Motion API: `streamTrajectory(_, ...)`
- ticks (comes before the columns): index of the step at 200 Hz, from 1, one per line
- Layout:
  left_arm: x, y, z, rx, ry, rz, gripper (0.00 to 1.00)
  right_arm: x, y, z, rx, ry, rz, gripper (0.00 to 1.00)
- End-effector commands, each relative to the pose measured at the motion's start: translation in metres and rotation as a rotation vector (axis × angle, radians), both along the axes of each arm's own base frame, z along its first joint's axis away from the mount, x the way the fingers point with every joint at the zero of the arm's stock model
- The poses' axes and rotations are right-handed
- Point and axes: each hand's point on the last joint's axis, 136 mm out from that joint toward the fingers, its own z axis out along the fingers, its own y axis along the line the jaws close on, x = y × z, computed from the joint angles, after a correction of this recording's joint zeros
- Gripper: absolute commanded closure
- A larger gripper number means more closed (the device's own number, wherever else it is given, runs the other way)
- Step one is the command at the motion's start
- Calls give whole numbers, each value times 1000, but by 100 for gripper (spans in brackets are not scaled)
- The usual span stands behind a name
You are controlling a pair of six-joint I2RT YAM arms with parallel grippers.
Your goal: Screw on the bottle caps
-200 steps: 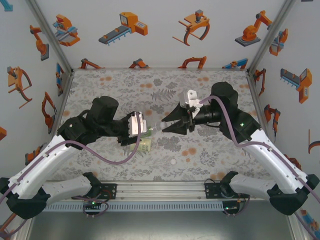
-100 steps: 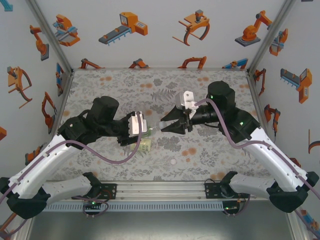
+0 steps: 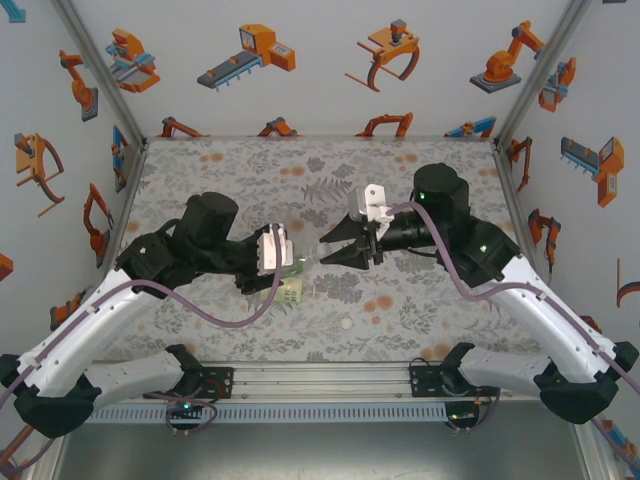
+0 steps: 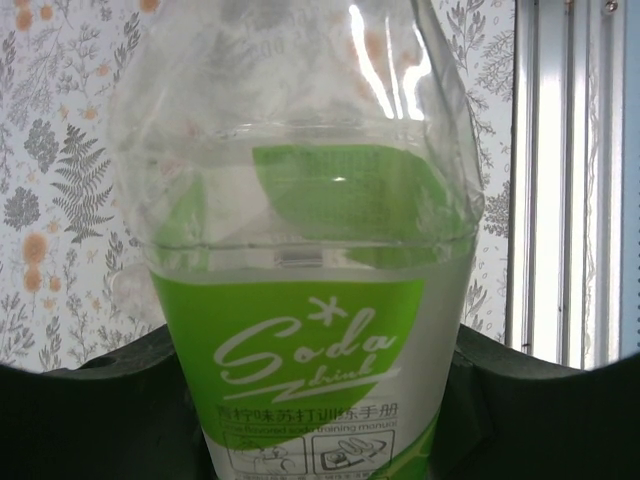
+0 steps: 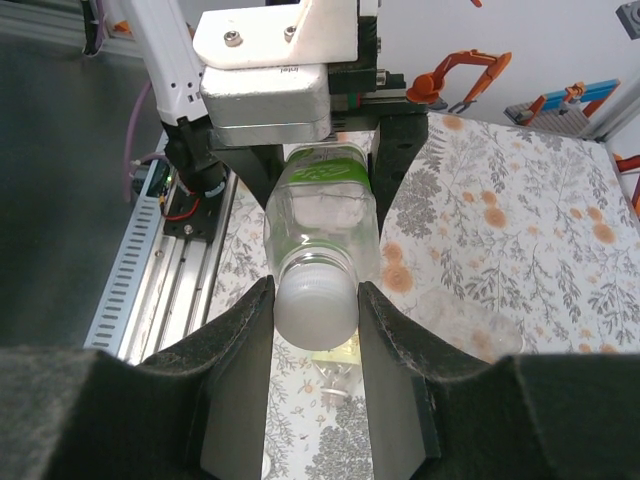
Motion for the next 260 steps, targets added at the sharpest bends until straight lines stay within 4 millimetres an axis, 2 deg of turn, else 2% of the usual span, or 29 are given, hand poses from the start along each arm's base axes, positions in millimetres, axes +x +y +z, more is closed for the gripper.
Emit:
streamTrajectory(1,-16,-12,26,-97,-26,-108,100,5,4,11,26,-52,-11,100)
streamTrajectory(63,-20,-13,32,-121,-27,-127,100,-11,8,9,20,-11,95,100)
streamTrajectory(98,-22,-18,40,-169,-8,-129,100,-14,9,0,7,-16,112,100)
streamTrajectory(156,-23,-21,50,-242,-19,-136,100,-6,10,-3,-2,13,44,100)
streamTrajectory(181,-17,-20,51,-238,-43,-103,100,13,12,-2,-7,173,-90,100)
streamTrajectory(203,-6,-20,50,-238,-65,-48,100,26,16,-1,22,402,-180,100)
streamTrajectory(221,5,-21,49,-233,-78,0,100,45,15,-5,57,616,-321,100)
streamTrajectory(241,13,-23,49,-235,-94,29,100,80,1,-26,91,894,-605,100)
streamTrajectory(260,22,-26,48,-243,-114,63,100,96,-13,-55,83,1164,-818,100)
